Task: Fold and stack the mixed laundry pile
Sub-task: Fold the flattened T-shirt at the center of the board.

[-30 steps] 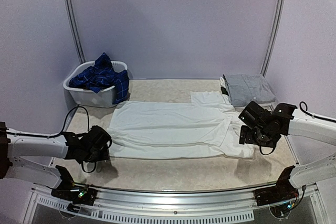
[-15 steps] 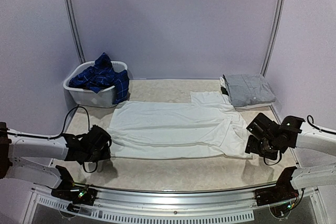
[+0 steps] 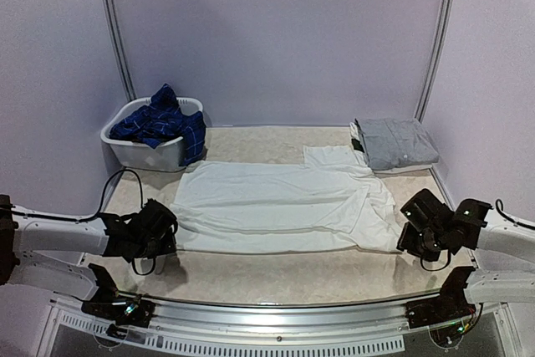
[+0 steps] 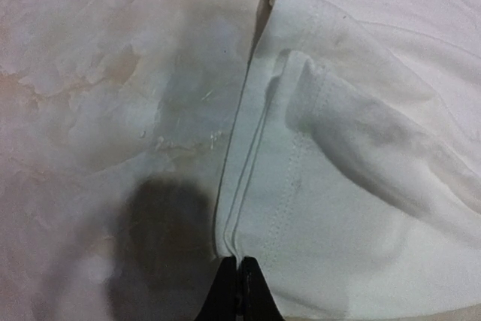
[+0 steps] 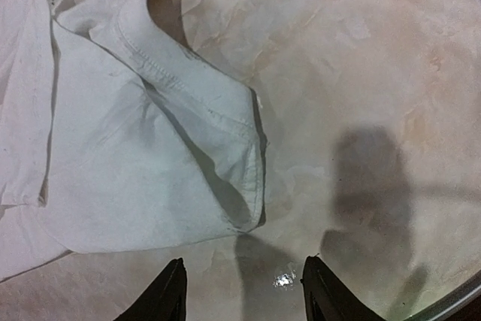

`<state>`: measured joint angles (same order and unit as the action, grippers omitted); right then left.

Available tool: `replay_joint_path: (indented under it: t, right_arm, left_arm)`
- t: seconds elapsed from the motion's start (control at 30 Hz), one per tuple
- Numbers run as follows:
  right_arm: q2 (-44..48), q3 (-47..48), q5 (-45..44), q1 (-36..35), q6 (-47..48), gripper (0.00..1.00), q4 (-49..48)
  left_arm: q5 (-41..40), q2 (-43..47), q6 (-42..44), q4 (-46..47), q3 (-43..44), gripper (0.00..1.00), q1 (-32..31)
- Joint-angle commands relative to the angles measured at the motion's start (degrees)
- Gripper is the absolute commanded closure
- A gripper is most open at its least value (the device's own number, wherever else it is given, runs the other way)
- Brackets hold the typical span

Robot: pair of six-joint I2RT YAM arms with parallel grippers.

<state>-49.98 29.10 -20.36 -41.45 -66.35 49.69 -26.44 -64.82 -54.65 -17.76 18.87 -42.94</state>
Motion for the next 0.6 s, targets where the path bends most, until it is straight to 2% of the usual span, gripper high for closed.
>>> replay_joint_path:
  t: [0.0, 0.1, 0.23, 0.4, 0.47, 0.57]
  right_arm:
    - [-4.39, -2.63, 3.8, 0.82, 2.27, 0.47, -8.07]
    - [-7.14, -3.85, 4.99, 2.65, 3.71, 0.48, -11.63]
    - [-9.79, -5.9, 7.99, 7.2, 7.25, 0.57, -16.81]
    - [-12.68, -5.97, 8.92, 9.09, 9.27, 0.61, -19.86]
    - [-14.52, -5.66, 8.89, 9.53, 9.55, 0.67, -20.68]
    - [-16.58, -4.95, 8.85, 9.7, 9.98, 0.85, -20.7]
  left_arm:
    - [-0.8, 0.41, 0.09, -0.7, -0.68, 0.98, 0.66]
    - [-0.94, 0.38, 0.07, -1.03, -0.55, 0.98, 0.66]
    - [-1.39, 0.44, 0.0, -1.38, -0.5, 0.99, 0.66]
    - [-1.82, 0.44, -0.19, -1.62, -0.5, 0.99, 0.66]
    - [-2.07, 0.44, -0.28, -1.6, -0.59, 0.99, 0.66]
    - [-2.36, 0.19, -0.53, -1.59, -0.59, 1.0, 0.73]
